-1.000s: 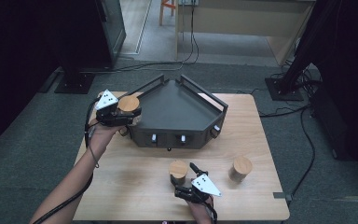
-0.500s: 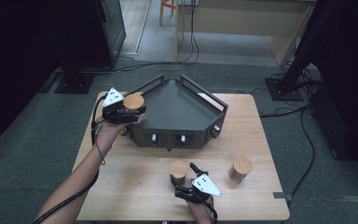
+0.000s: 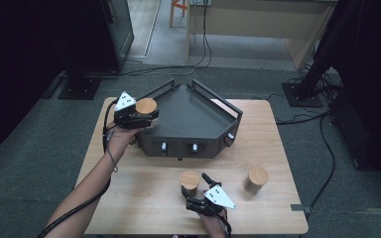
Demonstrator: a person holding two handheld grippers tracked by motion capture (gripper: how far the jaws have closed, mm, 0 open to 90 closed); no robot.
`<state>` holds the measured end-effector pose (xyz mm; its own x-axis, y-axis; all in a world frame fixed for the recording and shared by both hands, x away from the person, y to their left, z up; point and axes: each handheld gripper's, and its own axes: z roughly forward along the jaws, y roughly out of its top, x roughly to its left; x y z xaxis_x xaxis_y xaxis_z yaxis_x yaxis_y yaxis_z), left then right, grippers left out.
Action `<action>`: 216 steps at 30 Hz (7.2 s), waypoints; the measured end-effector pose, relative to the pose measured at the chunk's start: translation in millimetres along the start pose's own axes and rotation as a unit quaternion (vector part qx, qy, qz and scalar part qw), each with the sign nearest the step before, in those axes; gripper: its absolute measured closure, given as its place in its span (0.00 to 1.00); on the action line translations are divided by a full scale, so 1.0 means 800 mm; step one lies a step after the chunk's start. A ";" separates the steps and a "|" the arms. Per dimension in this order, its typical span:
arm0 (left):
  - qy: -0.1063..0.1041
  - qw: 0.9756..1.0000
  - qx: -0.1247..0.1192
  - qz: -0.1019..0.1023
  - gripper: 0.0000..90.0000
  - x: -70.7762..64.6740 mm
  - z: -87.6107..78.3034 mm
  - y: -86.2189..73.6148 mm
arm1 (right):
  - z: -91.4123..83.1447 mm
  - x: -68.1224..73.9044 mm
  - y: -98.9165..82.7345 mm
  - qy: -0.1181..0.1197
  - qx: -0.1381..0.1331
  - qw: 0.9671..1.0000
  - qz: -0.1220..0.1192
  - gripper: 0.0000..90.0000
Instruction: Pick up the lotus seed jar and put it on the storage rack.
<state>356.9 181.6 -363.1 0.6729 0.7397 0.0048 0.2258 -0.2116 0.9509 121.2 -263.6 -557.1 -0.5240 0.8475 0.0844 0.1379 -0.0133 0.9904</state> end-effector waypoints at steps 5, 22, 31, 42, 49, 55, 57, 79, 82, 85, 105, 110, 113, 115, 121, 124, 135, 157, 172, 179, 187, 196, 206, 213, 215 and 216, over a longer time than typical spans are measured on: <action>0.005 1.000 -0.002 0.000 0.27 -0.001 0.008 -0.005 | 0.000 0.000 0.000 0.000 0.000 1.000 0.001 0.14; 0.022 1.000 0.007 -0.012 0.27 -0.003 0.031 -0.015 | -0.001 0.000 -0.001 0.001 -0.002 1.000 0.001 0.14; 0.024 1.000 0.013 -0.010 0.27 -0.003 0.036 -0.018 | -0.001 0.000 -0.001 0.001 -0.002 1.000 0.000 0.14; 0.009 1.000 0.000 -0.023 0.27 0.006 0.035 -0.027 | -0.001 0.000 -0.001 0.001 -0.002 1.000 -0.001 0.14; 0.006 1.000 -0.002 -0.016 0.23 0.008 0.033 -0.026 | 0.000 0.000 -0.001 0.000 -0.001 1.000 -0.001 0.14; 0.002 1.000 0.000 -0.008 0.21 0.007 0.032 -0.029 | 0.000 0.000 -0.001 0.000 -0.001 1.000 -0.002 0.14; 0.005 1.000 0.000 -0.002 0.21 0.006 0.031 -0.030 | 0.000 0.000 -0.001 0.000 -0.002 1.000 -0.002 0.14; 0.009 1.000 -0.002 -0.012 0.21 0.003 0.010 -0.041 | 0.000 0.001 0.000 0.000 0.000 1.000 -0.003 0.14; 0.010 1.000 0.000 -0.011 0.21 0.004 0.006 -0.041 | 0.000 0.001 0.000 0.000 0.000 1.000 -0.004 0.14; 0.012 1.000 0.001 -0.006 0.21 0.002 0.003 -0.041 | 0.000 0.001 0.000 0.000 0.000 1.000 -0.005 0.14; 0.020 1.000 0.003 0.001 0.21 0.001 -0.021 -0.053 | 0.000 0.001 0.001 0.001 0.003 1.000 -0.006 0.14; 0.020 1.000 -0.004 -0.002 0.21 0.001 -0.030 -0.055 | 0.001 0.001 0.001 0.000 0.003 1.000 -0.007 0.14; 0.018 1.000 -0.009 0.001 0.21 0.001 -0.037 -0.058 | 0.001 0.002 0.001 0.000 0.003 1.000 -0.007 0.14; 0.017 1.000 -0.010 0.008 0.21 0.002 -0.042 -0.060 | 0.001 0.002 0.001 0.000 0.003 1.000 -0.008 0.14; 0.014 1.000 -0.017 0.007 0.21 0.001 -0.052 -0.069 | 0.001 0.002 0.001 -0.001 0.003 1.000 -0.008 0.14; 0.013 1.000 -0.018 0.012 0.21 -0.002 -0.055 -0.072 | 0.001 0.002 0.001 -0.001 0.003 1.000 -0.008 0.14; 0.019 0.999 -0.003 0.041 0.21 -0.015 -0.064 -0.078 | 0.001 0.003 0.002 -0.002 0.004 1.000 -0.010 0.14; 0.039 0.998 -0.008 0.038 0.21 -0.031 -0.090 -0.109 | 0.001 0.003 0.002 -0.003 0.004 1.000 -0.011 0.14; 0.041 0.998 -0.016 0.041 0.21 -0.041 -0.115 -0.127 | 0.001 0.004 0.002 -0.004 0.004 1.000 -0.011 0.14; 0.033 0.999 -0.013 0.025 0.21 -0.041 -0.117 -0.136 | 0.001 0.004 0.002 -0.003 0.005 1.000 -0.011 0.14; 0.034 0.999 -0.015 0.010 0.21 -0.047 -0.123 -0.154 | 0.001 0.004 0.003 -0.004 0.006 1.000 -0.010 0.14; 0.032 0.999 -0.008 -0.011 0.21 -0.055 -0.120 -0.176 | 0.002 0.004 0.003 -0.003 0.008 1.000 -0.011 0.14; 0.026 1.000 -0.004 -0.014 0.21 -0.058 -0.122 -0.182 | 0.003 0.003 0.005 -0.002 0.011 1.000 -0.011 0.14; 0.021 1.000 -0.005 -0.019 0.21 -0.066 -0.123 -0.193 | 0.005 0.004 0.007 -0.001 0.016 1.000 -0.016 0.14; 0.023 1.000 -0.005 -0.018 0.21 -0.069 -0.124 -0.195 | 0.005 0.005 0.008 -0.001 0.019 1.000 -0.020 0.14; 0.022 1.000 -0.006 -0.021 0.21 -0.069 -0.124 -0.197 | 0.006 0.005 0.009 -0.001 0.020 1.000 -0.022 0.14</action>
<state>214.2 237.6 -482.2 0.6311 0.7754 -0.0216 0.2441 -0.1721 0.9544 124.1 -257.7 -550.2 -0.5289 0.8477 0.0409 0.1492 0.0455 0.9878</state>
